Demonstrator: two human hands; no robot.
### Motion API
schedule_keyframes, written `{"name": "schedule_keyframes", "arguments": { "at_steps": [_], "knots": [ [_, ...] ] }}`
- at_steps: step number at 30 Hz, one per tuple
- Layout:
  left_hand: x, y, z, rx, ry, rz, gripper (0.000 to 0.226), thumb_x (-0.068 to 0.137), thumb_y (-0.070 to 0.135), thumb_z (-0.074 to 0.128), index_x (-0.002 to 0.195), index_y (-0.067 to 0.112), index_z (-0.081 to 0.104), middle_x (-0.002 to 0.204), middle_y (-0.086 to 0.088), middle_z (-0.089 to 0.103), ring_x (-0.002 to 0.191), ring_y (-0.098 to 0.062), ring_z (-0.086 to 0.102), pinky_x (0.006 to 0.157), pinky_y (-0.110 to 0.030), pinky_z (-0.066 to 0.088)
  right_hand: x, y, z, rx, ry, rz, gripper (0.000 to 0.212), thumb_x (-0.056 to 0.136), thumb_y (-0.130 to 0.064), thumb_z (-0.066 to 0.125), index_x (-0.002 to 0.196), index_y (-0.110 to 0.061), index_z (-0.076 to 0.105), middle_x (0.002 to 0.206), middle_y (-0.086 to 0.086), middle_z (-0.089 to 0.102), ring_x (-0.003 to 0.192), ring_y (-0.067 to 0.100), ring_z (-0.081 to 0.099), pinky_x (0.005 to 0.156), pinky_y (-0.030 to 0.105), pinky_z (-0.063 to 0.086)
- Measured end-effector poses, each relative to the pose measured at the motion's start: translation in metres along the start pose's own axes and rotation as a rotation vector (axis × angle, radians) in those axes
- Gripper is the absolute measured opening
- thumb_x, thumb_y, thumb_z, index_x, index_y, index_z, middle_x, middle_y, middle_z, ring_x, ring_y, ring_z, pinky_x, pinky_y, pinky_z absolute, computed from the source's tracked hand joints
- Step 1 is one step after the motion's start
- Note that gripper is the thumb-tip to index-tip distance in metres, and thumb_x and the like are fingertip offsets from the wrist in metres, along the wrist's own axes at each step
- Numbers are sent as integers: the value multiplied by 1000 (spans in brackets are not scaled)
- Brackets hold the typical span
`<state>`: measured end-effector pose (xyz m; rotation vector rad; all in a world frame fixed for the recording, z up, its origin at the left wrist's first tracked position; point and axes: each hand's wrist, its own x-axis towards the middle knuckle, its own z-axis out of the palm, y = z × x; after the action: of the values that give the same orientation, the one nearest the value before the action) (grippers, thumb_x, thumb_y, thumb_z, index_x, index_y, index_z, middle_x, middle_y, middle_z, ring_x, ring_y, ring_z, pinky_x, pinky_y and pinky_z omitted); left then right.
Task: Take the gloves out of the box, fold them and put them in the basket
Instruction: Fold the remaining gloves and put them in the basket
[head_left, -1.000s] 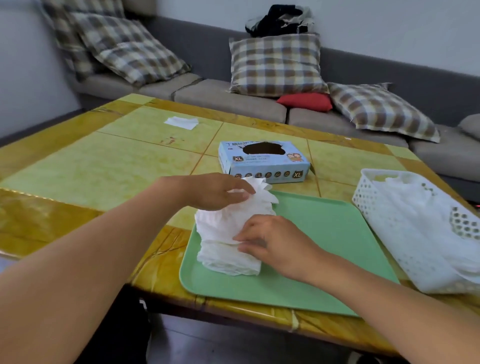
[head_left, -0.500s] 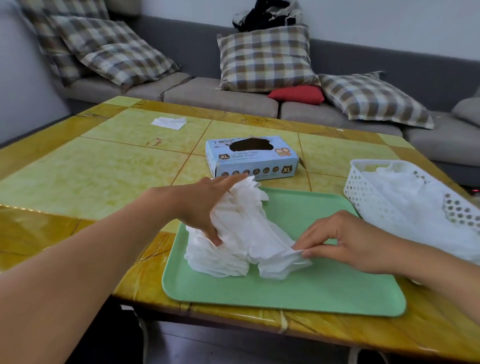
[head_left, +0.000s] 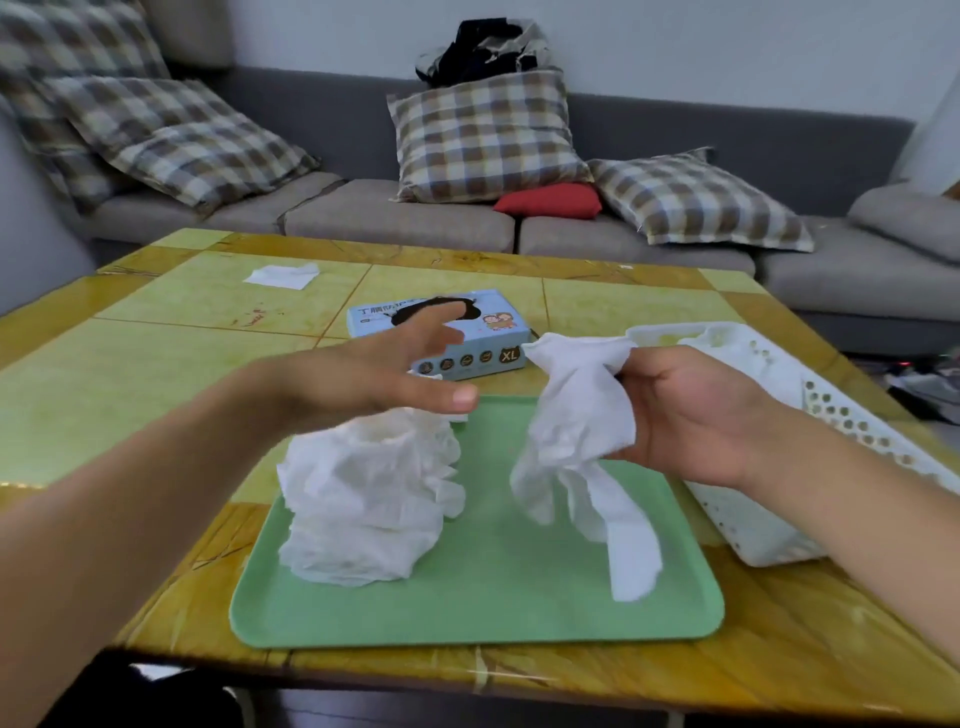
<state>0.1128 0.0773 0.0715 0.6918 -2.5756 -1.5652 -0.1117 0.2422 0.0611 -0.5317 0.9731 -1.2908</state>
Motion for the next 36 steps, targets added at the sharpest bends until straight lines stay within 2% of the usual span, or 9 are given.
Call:
{"name": "schedule_keyframes", "arguments": {
  "at_steps": [4, 8, 11, 13, 17, 23, 28, 33, 36],
  "knots": [
    [25, 19, 66, -468, -48, 38, 70, 76, 46, 82, 132, 12, 61, 132, -7, 66, 124, -25, 62, 111, -44, 44, 1, 1, 7, 128, -164, 71, 54, 102, -22, 42, 151, 2, 40, 130, 15, 57, 131, 27, 50, 121, 42, 29],
    [38, 22, 64, -635, 169, -5, 45, 79, 32, 73, 117, 8, 72, 116, -13, 74, 101, -21, 68, 99, -40, 50, 0, 8, -2, 26, -149, 29, 85, 90, -70, 48, 145, -7, 53, 142, 12, 57, 138, 31, 48, 117, 46, 36],
    [39, 29, 62, -589, 247, 30, 31, 87, 29, 70, 112, 10, 73, 104, -7, 77, 89, -18, 74, 72, -26, 58, -4, 15, -1, -139, -171, -75, 72, 83, -43, 74, 142, -6, 56, 143, 16, 57, 134, 33, 53, 114, 47, 41],
    [39, 34, 64, -520, 318, 61, 27, 89, 29, 72, 108, 10, 73, 100, -7, 78, 89, -20, 75, 74, -29, 60, -1, 17, 1, -224, 11, -157, 54, 85, -25, 74, 134, -5, 62, 134, 17, 65, 123, 32, 63, 106, 43, 50],
    [37, 39, 61, -391, 484, 125, 23, 85, 37, 76, 92, 15, 76, 86, -2, 78, 79, -18, 75, 71, -32, 61, 2, 10, 2, -345, 254, -343, 39, 94, -30, 65, 122, -4, 69, 116, 14, 72, 107, 31, 67, 97, 44, 51],
    [31, 40, 52, -446, 466, 180, 32, 78, 42, 76, 94, 14, 73, 88, -4, 76, 71, -17, 68, 64, -29, 55, -9, -2, 11, -408, 291, -469, 39, 93, -27, 60, 120, -1, 70, 120, 22, 70, 97, 29, 66, 88, 47, 56],
    [30, 38, 59, -98, 899, 135, 39, 80, 51, 78, 95, 22, 57, 83, 6, 55, 72, -9, 53, 68, -30, 51, -15, 5, 17, -434, 342, -548, 24, 101, -14, 56, 117, -2, 69, 102, 14, 75, 81, 20, 70, 64, 30, 59],
    [17, 58, 80, -426, 193, 198, 59, 83, 51, 73, 117, 4, 66, 103, -3, 77, 97, -17, 74, 86, -36, 59, -18, 18, 30, -402, 113, -418, 29, 104, -9, 45, 125, -6, 65, 116, 11, 72, 100, 26, 70, 83, 38, 60],
    [18, 51, 82, -554, 149, 247, 42, 83, 16, 74, 121, -1, 64, 110, -16, 75, 102, -25, 73, 90, -39, 59, -24, 13, 33, -403, -16, -353, 49, 97, 7, 31, 135, -5, 59, 127, 17, 68, 115, 36, 68, 95, 43, 58]
  ]
}}
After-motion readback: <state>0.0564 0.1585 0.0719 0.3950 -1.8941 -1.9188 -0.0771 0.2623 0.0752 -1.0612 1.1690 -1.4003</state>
